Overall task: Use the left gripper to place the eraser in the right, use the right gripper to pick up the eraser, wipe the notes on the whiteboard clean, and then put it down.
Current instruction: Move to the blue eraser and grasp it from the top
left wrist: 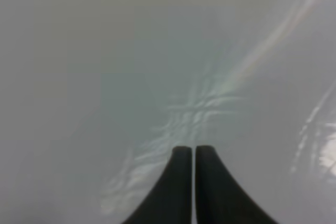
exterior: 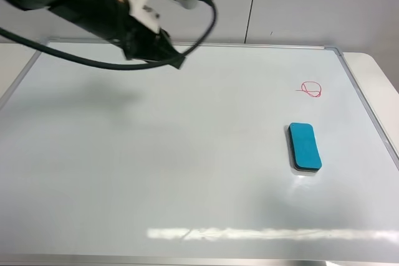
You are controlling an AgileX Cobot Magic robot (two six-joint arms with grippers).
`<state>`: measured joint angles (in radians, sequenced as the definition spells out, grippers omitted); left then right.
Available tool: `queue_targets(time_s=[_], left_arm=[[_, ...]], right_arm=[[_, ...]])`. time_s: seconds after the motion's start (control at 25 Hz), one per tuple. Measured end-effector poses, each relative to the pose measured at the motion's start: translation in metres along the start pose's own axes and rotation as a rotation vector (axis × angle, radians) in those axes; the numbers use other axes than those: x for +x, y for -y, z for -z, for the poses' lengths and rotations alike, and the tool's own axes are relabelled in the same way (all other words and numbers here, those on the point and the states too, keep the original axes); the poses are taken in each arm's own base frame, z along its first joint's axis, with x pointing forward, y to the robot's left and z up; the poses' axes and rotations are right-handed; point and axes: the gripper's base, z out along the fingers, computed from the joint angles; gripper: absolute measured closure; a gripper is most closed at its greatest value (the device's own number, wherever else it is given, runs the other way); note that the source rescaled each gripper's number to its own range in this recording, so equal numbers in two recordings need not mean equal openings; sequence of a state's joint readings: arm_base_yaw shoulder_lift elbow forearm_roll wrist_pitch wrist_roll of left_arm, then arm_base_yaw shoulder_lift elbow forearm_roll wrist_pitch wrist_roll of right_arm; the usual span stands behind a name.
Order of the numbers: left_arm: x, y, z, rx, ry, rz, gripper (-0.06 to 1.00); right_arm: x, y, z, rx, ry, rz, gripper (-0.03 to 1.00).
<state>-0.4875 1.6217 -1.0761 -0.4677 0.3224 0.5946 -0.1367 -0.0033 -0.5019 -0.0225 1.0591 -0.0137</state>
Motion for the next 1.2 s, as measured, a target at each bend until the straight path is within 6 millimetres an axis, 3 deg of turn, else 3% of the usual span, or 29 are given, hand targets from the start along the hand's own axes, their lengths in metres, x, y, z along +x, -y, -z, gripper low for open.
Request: queue_targets(time_s=[0.08,0.16,0.24,0.32,0.36,0.44,0.72,0.96,1.2], left_arm=[[0.016,-0.022,0.029,-0.072,0.019,0.045,0.9],[0.027,-0.036,0.062,-0.139,0.062,0.087,0.77],[0.043,-0.047,0.09,-0.206,0.094,0.148,0.53],[0.056,-0.053,0.118,-0.272,0.149,0.235,0.18],[0.065,-0.055,0.128,-0.304,0.171,0.299,0.07],[0.079,-0.055,0.15,-0.356,0.227,0.391,-0.01],[0.127,-0.022,0.204,-0.431,0.249,0.403,-0.05],[0.164,0.023,0.228,-0.371,0.207,0.365,-0.05],[0.179,0.052,0.257,-0.422,0.408,0.305,-0.05]], right_arm=[[0.0,0.0,0.0,0.0,0.0,0.0,-0.03],[0.0,0.0,0.0,0.0,0.0,0.0,-0.03],[0.0,0.0,0.0,0.0,0.0,0.0,-0.03],[0.0,0.0,0.0,0.0,0.0,0.0,-0.03],[0.0,0.0,0.0,0.0,0.0,0.0,-0.03],[0.0,0.0,0.0,0.0,0.0,0.0,-0.03],[0.0,0.0,0.0,0.0,0.0,0.0,-0.03],[0.0,0.0,0.0,0.0,0.0,0.0,-0.03],[0.0,0.0,0.0,0.0,0.0,0.0,-0.03]])
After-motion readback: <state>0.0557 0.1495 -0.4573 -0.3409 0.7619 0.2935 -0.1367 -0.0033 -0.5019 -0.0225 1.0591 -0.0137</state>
